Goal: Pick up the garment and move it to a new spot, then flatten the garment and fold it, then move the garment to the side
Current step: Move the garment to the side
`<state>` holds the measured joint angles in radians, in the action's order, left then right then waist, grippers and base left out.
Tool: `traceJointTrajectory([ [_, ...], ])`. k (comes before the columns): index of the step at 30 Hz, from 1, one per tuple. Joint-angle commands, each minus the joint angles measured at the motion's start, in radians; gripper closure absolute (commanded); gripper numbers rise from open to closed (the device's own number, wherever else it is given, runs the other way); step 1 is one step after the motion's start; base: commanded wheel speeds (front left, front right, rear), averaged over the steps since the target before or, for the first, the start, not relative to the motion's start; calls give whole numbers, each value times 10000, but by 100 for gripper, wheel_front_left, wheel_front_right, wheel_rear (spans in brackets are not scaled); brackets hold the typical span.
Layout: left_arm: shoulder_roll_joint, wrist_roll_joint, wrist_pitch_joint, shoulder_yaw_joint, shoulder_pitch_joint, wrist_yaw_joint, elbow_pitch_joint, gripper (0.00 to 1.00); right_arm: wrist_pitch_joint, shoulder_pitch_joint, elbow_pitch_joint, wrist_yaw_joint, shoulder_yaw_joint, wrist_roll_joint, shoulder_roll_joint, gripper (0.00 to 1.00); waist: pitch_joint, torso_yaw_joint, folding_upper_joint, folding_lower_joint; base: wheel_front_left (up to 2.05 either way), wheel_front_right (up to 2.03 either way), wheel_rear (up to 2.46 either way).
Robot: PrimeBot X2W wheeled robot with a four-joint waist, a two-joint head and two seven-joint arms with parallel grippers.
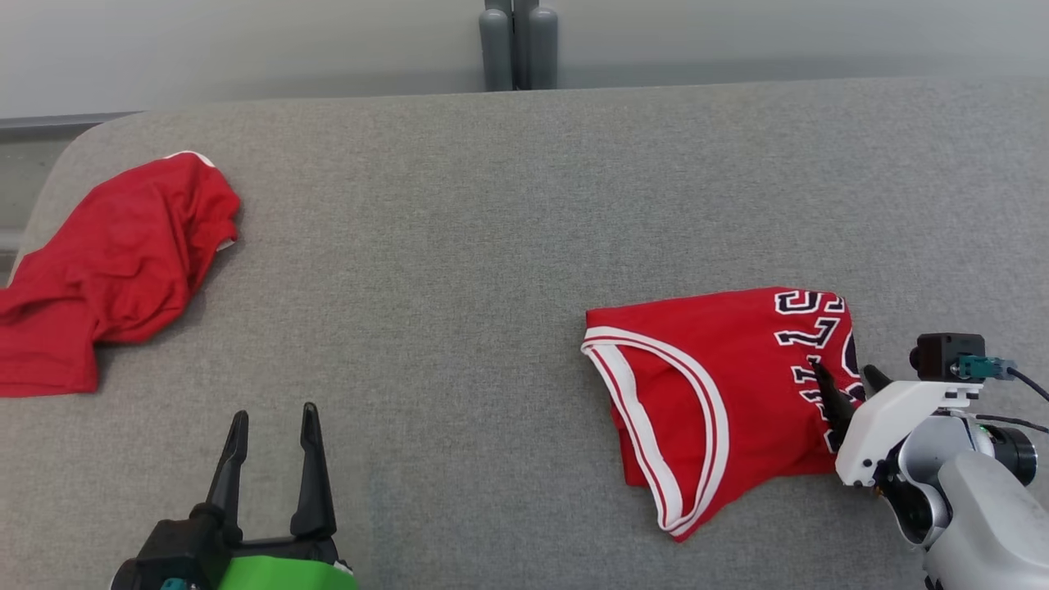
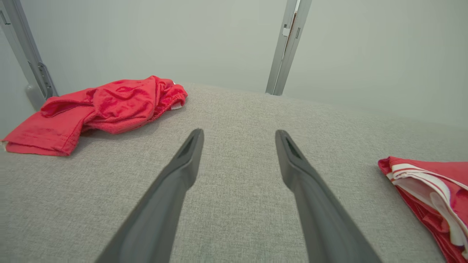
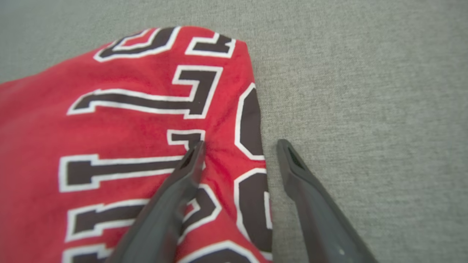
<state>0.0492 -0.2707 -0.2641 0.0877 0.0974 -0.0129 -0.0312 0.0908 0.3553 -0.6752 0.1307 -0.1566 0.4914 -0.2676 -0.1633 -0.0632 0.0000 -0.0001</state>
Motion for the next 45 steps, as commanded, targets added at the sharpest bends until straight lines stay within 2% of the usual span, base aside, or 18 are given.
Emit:
traceJointTrajectory([
  [1, 26, -71, -1, -54, 71, 27, 42, 0, 87, -115, -209, 0, -177, 168, 0, 0, -62, -118, 0, 1, 0, 0, 0],
  [3, 26, -66, -1, -90, 132, 33, 46, 0, 133, -185, -255, 0, -374, 436, -63, 0, -38, -72, 0, 1, 0, 0, 0],
  [4, 26, -56, 1, -80, 119, 35, 37, 0, 130, -216, -239, 0, -489, 563, -116, 7, -32, -43, 0, 1, 0, 0, 0],
  [5, 26, -49, -1, -69, 99, 38, 41, 0, 56, -224, -183, 2, -576, 681, -153, 58, -38, -12, 0, 1, 0, 0, 0],
  [6, 26, -45, 1, -55, 56, 47, 59, 0, 27, -226, -118, 0, -646, 889, -189, 100, -64, 35, 0, 1, 0, 0, 0],
  [9, 26, -10, -1, -12, -84, 76, 144, 0, 48, -144, 186, 0, -891, 1460, -278, 100, -210, 244, 0, 1, 0, 0, 0],
  [13, 26, 114, 1, -52, -218, 83, 284, 0, -168, 285, 520, -12, -971, 1969, -824, 100, -669, 824, 0, 1, 0, 0, 0],
  [20, 28, 721, 0, -32, -1206, -60, 528, 0, -682, 1868, 62, -6, -444, 1857, -2472, 100, -2583, 1674, 0, 1, 0, 0, 0],
  [24, 28, 1034, 1, 38, -1905, -144, 666, 0, -778, 2968, -598, -6, -152, 1558, -3512, 100, -3653, 1683, 0, 1, 0, 0, 0],
  [29, 29, 1293, 0, 118, -2251, -126, 956, 0, -1143, 4161, -1736, -6, 386, 1195, -4792, 100, -4441, 1373, 0, 1, 0, 0, 0],
  [36, 29, 1450, 1, -98, -1684, -58, 1228, 0, -1684, 5394, -3850, -6, 1060, 432, -5643, 100, -4695, 985, 0, 1, 0, 0, 0],
  [37, 28, 1440, 1, -138, -1635, -28, 1277, 0, -1871, 5608, -4218, -6, 1228, 295, -5694, 95, -4703, 951, 0, 1, 0, 0, 0],
  [38, 28, 1414, 0, -148, -1625, 1, 1327, 0, -1979, 5751, -4498, -6, 1299, 135, -5716, 64, -4725, 919, 0, 1, 0, 0, 0],
  [39, 28, 1342, 0, -167, -1642, 64, 1382, 0, -2147, 5932, -4787, -6, 1316, -90, -5696, 0, -4749, 895, 0, 1, 0, 0, 0],
  [42, 28, 1251, 0, -171, -1697, 170, 1448, 0, -2869, 6260, -5361, -6, 1412, -719, -5663, 0, -4645, 905, 0, 1, 0, 0, 0],
  [45, 28, 1248, 1, -121, -1633, 258, 1463, 0, -3408, 6483, -5153, -6, 1686, -664, -5195, 0, -4281, 1022, 0, 1, 0, 0, 0],
])
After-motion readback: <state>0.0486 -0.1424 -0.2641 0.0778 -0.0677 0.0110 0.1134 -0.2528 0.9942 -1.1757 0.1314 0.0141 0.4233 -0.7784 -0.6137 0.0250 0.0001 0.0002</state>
